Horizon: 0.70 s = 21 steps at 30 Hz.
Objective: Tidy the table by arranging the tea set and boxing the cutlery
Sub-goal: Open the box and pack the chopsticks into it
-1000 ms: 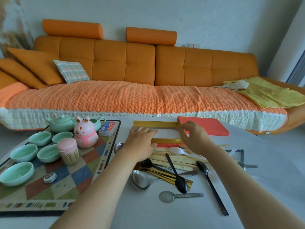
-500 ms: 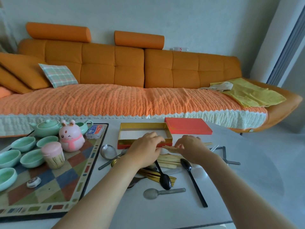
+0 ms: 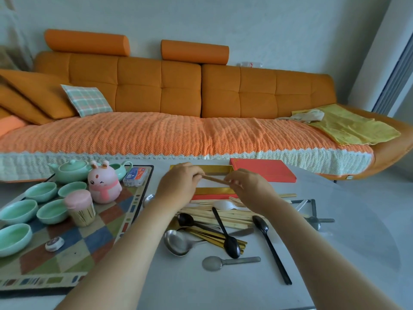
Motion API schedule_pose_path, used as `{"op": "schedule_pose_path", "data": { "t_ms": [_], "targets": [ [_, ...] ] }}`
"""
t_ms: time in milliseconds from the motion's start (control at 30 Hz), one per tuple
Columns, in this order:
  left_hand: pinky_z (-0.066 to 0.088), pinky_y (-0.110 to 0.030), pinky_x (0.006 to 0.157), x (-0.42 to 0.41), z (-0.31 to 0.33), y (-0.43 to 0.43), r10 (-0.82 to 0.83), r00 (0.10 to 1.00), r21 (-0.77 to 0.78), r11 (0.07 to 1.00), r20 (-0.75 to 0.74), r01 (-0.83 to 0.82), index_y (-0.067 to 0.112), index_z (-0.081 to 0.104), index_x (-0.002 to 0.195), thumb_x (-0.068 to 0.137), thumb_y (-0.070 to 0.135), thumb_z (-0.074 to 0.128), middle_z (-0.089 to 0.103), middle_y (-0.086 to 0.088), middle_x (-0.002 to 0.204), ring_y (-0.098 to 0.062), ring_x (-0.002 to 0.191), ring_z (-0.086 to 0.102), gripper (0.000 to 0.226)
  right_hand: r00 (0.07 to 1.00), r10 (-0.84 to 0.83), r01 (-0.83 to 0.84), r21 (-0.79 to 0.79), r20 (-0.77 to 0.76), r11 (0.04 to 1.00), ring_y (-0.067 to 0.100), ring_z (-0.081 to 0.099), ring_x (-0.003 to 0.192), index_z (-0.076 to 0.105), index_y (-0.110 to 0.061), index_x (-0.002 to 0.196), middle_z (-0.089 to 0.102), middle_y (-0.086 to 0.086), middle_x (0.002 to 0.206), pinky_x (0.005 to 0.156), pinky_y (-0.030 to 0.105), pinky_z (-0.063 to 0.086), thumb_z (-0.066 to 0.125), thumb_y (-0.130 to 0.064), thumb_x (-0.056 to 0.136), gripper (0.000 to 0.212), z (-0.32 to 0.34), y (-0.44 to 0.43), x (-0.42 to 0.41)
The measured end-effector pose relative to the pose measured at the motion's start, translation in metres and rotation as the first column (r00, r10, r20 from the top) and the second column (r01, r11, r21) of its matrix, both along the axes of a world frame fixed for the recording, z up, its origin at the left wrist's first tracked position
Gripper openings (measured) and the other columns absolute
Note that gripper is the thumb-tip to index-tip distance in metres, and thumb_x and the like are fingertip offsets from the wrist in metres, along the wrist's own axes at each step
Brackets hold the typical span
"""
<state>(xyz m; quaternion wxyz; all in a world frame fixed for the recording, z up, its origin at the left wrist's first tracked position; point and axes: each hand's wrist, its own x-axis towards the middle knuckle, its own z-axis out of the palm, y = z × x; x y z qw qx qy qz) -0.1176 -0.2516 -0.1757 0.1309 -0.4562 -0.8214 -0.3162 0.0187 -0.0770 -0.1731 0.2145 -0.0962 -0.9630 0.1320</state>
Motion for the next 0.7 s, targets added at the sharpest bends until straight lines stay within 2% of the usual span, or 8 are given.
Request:
{"op": "schedule_pose_path", "data": {
  "t_ms": [67, 200, 267, 333, 467, 567, 633, 700],
  "targets": [
    [0.044, -0.026, 0.079, -0.015, -0.001, -0.009, 0.052, 0.997, 0.058, 0.997, 0.05, -0.055, 0.022, 0.07, 0.107, 0.098, 0.021, 0.054, 0.063, 0.01, 0.104, -0.009, 0.095, 0.055, 0.019, 0.999, -0.039, 0.04, 0.011, -0.032, 0.999, 0.015, 0.064, 0.086, 0.066, -0.02, 0.117, 0.067, -0.006, 0.106, 0.079, 0.035, 0.053, 0.054, -0.013, 0.097, 0.024, -0.002, 0.006, -0.004],
    [0.043, -0.028, 0.082, -0.03, -0.008, -0.019, 0.128, 0.988, 0.084, 0.987, 0.089, -0.136, 0.024, 0.07, 0.107, 0.098, 0.022, 0.055, 0.066, 0.007, 0.108, -0.014, 0.104, 0.055, 0.017, 0.995, -0.056, 0.05, -0.069, -0.087, 0.996, 0.019, 0.061, 0.087, 0.067, -0.014, 0.118, 0.065, -0.001, 0.097, 0.077, 0.032, 0.05, 0.05, -0.003, 0.095, 0.029, -0.009, 0.012, -0.018],
    [0.042, -0.031, 0.089, -0.033, -0.013, -0.02, 0.163, 0.985, 0.019, 0.986, 0.053, -0.165, 0.023, 0.067, 0.114, 0.097, 0.024, 0.055, 0.062, 0.004, 0.115, -0.018, 0.114, 0.049, 0.021, 0.993, -0.058, 0.055, -0.031, -0.1, 0.998, 0.022, 0.059, 0.084, 0.069, -0.012, 0.114, 0.063, 0.0, 0.092, 0.074, 0.034, 0.048, 0.049, 0.002, 0.094, 0.031, -0.014, 0.013, -0.028],
    [0.037, -0.036, 0.101, -0.032, -0.016, -0.021, 0.17, 0.985, -0.091, 0.981, -0.008, -0.171, 0.023, 0.058, 0.13, 0.097, 0.028, 0.055, 0.051, 0.001, 0.132, -0.022, 0.127, 0.038, 0.033, 0.993, -0.076, 0.078, 0.019, -0.091, 0.997, 0.024, 0.057, 0.082, 0.07, -0.015, 0.11, 0.06, -0.004, 0.087, 0.074, 0.039, 0.048, 0.046, 0.006, 0.091, 0.037, -0.02, 0.013, -0.037],
    [0.028, -0.037, 0.112, -0.024, -0.016, -0.019, 0.041, 0.999, -0.222, 0.975, 0.027, -0.034, 0.023, 0.039, 0.147, 0.099, 0.036, 0.049, 0.039, 0.003, 0.15, -0.019, 0.139, 0.031, 0.051, 0.984, -0.165, 0.165, 0.008, 0.064, 0.986, 0.016, 0.055, 0.086, 0.071, -0.028, 0.109, 0.06, -0.012, 0.086, 0.087, 0.041, 0.048, 0.042, 0.005, 0.09, 0.048, -0.026, 0.014, -0.049],
    [0.025, -0.038, 0.114, -0.017, -0.018, -0.016, -0.002, 0.998, -0.338, 0.941, 0.066, 0.024, 0.026, 0.039, 0.148, 0.099, 0.041, 0.049, 0.041, 0.005, 0.151, -0.019, 0.138, 0.036, 0.053, 0.978, -0.155, 0.163, -0.049, 0.142, 0.985, 0.015, 0.058, 0.093, 0.069, -0.034, 0.106, 0.063, -0.016, 0.09, 0.094, 0.043, 0.046, 0.039, 0.0, 0.093, 0.047, -0.027, 0.013, -0.054],
    [0.022, -0.038, 0.114, -0.015, -0.019, -0.016, -0.003, 0.999, -0.423, 0.906, 0.036, 0.018, 0.029, 0.043, 0.144, 0.098, 0.044, 0.048, 0.051, 0.007, 0.143, -0.019, 0.131, 0.042, 0.049, 0.974, -0.129, 0.153, -0.118, 0.186, 0.981, 0.015, 0.06, 0.098, 0.068, -0.035, 0.107, 0.065, -0.015, 0.096, 0.1, 0.044, 0.043, 0.036, -0.007, 0.095, 0.045, -0.026, 0.011, -0.054],
    [0.019, -0.038, 0.114, -0.013, -0.018, -0.015, -0.004, 1.0, -0.475, 0.88, 0.012, 0.009, 0.029, 0.046, 0.14, 0.098, 0.045, 0.047, 0.057, 0.007, 0.134, -0.019, 0.125, 0.045, 0.045, 0.975, -0.088, 0.127, -0.185, 0.204, 0.974, 0.013, 0.061, 0.094, 0.068, -0.036, 0.108, 0.07, -0.009, 0.101, 0.103, 0.044, 0.04, 0.035, -0.014, 0.096, 0.041, -0.024, 0.008, -0.051]
  ]
}}
